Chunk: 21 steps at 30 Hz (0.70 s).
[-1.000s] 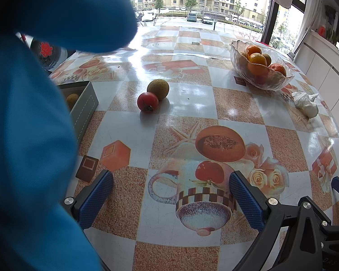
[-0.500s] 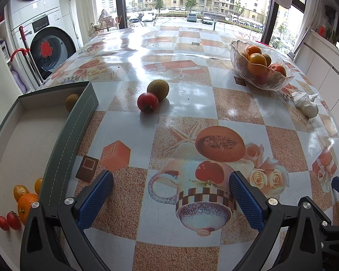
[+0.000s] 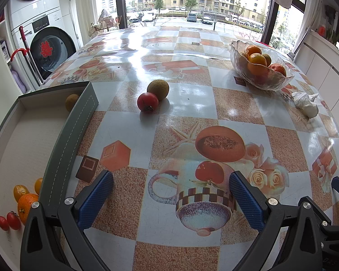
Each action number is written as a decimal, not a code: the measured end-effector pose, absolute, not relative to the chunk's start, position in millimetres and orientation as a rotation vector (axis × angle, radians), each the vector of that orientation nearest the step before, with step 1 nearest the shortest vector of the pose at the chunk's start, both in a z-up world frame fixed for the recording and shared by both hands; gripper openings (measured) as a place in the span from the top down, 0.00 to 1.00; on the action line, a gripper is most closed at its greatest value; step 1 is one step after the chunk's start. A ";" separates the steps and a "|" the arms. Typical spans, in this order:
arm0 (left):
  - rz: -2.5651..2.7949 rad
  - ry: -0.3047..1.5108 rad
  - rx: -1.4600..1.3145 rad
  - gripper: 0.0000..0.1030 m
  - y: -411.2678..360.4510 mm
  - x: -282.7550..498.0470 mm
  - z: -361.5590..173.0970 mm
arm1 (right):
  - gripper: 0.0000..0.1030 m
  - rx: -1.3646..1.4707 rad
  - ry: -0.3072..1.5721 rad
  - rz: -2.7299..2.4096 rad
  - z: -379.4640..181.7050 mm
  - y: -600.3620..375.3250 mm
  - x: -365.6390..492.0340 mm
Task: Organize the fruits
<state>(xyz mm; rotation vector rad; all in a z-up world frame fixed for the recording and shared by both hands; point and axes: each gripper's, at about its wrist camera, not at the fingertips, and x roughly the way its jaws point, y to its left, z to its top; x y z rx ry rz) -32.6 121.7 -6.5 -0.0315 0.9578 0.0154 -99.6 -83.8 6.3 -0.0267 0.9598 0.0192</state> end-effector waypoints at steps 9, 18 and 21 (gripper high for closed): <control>0.016 0.958 -0.032 0.00 122.0 -31.6 -7.1 | 0.00 -0.025 0.960 0.019 8.4 -84.3 -99.3; 0.016 0.958 -0.032 0.00 122.1 -31.5 -7.1 | 0.00 -0.027 0.960 0.018 5.7 -83.3 -100.1; 0.016 0.958 -0.032 0.00 122.1 -31.5 -7.2 | 0.00 -0.028 0.960 0.018 6.4 -83.1 -100.0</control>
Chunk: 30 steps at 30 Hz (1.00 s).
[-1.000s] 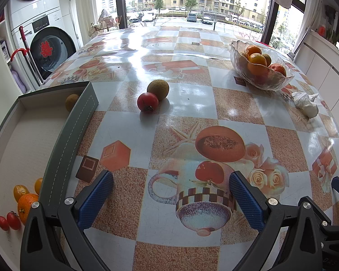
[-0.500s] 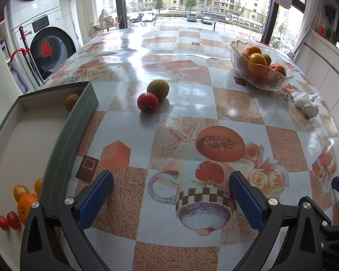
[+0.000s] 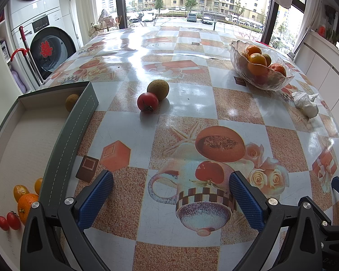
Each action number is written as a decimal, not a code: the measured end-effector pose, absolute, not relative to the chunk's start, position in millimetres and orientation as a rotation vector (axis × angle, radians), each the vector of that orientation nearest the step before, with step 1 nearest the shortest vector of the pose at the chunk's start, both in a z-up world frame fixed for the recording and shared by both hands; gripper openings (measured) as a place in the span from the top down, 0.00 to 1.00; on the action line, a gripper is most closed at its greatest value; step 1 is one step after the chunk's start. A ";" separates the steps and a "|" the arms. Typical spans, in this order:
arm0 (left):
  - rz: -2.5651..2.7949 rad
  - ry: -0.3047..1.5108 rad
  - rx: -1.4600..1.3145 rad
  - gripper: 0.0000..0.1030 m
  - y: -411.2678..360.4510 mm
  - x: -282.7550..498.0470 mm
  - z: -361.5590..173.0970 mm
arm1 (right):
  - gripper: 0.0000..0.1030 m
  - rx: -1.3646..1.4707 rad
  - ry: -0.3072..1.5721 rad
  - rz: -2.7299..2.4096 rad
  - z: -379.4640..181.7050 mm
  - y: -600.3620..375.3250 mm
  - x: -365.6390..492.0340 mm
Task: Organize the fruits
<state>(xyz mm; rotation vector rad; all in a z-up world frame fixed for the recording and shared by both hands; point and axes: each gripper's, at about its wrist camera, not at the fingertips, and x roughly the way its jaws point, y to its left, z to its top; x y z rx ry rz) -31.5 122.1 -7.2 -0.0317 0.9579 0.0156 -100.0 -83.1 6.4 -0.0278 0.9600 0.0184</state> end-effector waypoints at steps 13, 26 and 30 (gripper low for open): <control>0.016 0.958 -0.032 0.00 121.9 -31.5 -7.3 | 0.00 -0.027 0.960 0.018 4.7 -83.0 -100.8; 0.016 0.958 -0.032 0.00 121.9 -31.5 -7.3 | 0.00 -0.031 0.959 0.017 5.4 -82.7 -100.5; 0.016 0.958 -0.032 0.00 121.9 -31.5 -7.4 | 0.00 -0.027 0.961 0.018 5.5 -83.6 -100.0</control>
